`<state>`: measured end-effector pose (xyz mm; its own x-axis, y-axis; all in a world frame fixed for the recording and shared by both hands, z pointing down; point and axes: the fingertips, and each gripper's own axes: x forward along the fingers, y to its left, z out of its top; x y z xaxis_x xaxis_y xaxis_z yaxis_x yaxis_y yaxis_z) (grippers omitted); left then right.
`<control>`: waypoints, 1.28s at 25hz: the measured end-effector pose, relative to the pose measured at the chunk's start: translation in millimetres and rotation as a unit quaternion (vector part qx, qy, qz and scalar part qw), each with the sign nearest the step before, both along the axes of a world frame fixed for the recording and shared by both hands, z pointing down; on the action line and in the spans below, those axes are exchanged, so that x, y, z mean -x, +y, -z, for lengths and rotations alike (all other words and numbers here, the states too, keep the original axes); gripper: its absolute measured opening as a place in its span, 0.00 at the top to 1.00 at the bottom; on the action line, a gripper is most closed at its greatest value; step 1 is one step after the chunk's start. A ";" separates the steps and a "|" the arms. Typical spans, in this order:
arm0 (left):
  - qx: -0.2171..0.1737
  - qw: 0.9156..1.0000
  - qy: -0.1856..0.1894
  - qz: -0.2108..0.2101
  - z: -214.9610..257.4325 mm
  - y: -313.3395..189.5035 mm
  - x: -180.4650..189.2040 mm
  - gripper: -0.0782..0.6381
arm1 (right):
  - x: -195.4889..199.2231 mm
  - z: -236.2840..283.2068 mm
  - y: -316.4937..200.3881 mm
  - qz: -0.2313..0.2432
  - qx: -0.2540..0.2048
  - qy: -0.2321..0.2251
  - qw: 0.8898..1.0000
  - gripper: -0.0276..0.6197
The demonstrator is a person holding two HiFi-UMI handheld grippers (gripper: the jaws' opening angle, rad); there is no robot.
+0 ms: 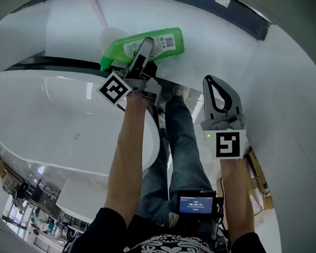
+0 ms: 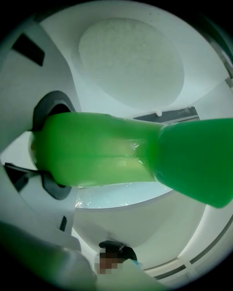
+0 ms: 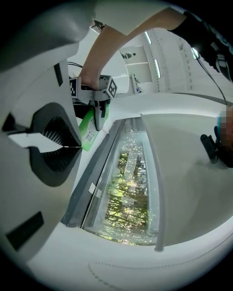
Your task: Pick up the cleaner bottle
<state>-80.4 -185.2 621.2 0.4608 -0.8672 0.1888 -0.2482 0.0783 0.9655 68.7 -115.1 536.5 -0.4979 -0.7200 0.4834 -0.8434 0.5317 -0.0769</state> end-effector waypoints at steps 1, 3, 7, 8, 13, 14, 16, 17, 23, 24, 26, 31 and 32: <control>-0.002 1.000 0.003 0.003 2.1 0.2 1.3 0.61 | 0.4 0.9 -0.3 0.001 -0.002 0.000 1.000 0.91; -0.003 1.000 0.004 0.008 5.6 0.8 4.5 0.61 | 1.8 2.8 -1.4 0.002 -0.007 0.001 1.000 0.91; -0.013 1.000 0.010 0.013 18.1 4.6 8.5 0.61 | 3.0 6.2 -1.0 -0.002 -0.010 0.001 1.000 0.91; -0.016 1.000 0.015 0.016 22.4 5.8 9.0 0.61 | 3.1 8.1 -0.9 -0.002 -0.013 0.001 1.000 0.91; -0.025 0.999 0.035 0.026 44.1 10.0 11.2 0.61 | 2.9 17.0 -4.2 -0.005 -0.024 -0.003 1.000 0.91; -0.028 0.999 0.036 0.027 48.7 10.6 12.0 0.61 | 3.0 19.0 -5.0 -0.006 -0.024 -0.003 1.000 0.91; -0.033 0.999 0.034 0.026 58.8 12.2 13.5 0.61 | 2.6 24.4 -5.3 -0.007 -0.025 -0.003 1.000 0.91; -0.035 0.998 0.034 0.026 64.0 13.2 13.9 0.61 | 2.1 27.8 -5.3 -0.007 -0.027 -0.003 1.000 0.91; -0.045 0.997 0.044 0.033 89.2 11.5 15.0 0.61 | -4.6 43.0 -16.1 -0.011 -0.031 -0.008 0.999 0.91; -0.047 0.997 0.045 0.033 96.8 14.8 16.5 0.61 | -4.1 49.0 -14.7 -0.011 -0.034 -0.009 0.999 0.91; -0.054 0.997 0.047 0.035 122.8 31.1 22.9 0.61 | -0.4 68.7 -0.3 -0.005 -0.039 -0.004 0.999 0.91; -0.064 0.996 0.052 0.041 193.3 53.6 35.8 0.61 | 6.1 121.6 18.3 0.021 -0.040 0.020 0.999 0.91; -0.063 0.996 0.053 0.041 195.7 53.2 36.2 0.61 | 6.7 123.3 15.8 0.022 -0.041 0.019 0.999 0.91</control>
